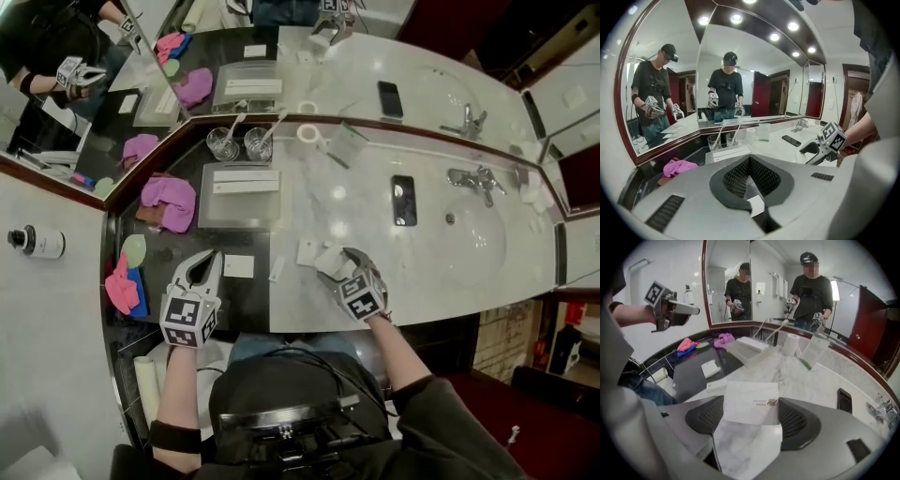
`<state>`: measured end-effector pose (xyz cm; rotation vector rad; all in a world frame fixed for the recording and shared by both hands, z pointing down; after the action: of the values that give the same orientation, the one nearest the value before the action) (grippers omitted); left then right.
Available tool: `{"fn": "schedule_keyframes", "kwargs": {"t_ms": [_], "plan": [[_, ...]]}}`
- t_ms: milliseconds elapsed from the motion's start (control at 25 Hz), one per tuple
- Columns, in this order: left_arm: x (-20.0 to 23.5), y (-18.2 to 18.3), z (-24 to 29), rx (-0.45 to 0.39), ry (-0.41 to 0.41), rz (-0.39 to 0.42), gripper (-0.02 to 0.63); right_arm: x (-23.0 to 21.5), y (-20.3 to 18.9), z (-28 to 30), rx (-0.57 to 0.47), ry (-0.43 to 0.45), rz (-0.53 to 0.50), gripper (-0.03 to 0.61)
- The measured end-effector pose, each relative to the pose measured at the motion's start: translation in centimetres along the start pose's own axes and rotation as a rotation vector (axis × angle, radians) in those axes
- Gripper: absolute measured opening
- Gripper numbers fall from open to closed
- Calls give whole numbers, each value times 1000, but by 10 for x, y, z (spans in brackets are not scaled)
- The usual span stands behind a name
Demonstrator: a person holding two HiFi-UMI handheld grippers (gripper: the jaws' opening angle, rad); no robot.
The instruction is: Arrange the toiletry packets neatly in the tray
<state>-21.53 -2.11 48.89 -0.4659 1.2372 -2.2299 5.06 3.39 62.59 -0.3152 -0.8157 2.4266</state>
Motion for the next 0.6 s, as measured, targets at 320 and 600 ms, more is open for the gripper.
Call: {"fn": "schedule_keyframes", "kwargs": {"t_ms": [320,600], "plan": [[-4,15,-6,-56,2,26,2,7,112,-58,-343,55,-59,379],[-3,6,-13,-48,7,37,2,42,159,-44,-330,150,-278,379]]}}
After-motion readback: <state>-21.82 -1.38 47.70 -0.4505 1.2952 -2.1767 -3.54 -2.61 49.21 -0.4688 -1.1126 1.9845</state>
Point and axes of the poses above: the fingertips, and each gripper's own axes: z forward along the fingers, x to its left, y out of its top, the point moved 2 cm from there along -z, backward along the fingers, and after that the axes turned 1 degree about -x, right-handed, at the moved point
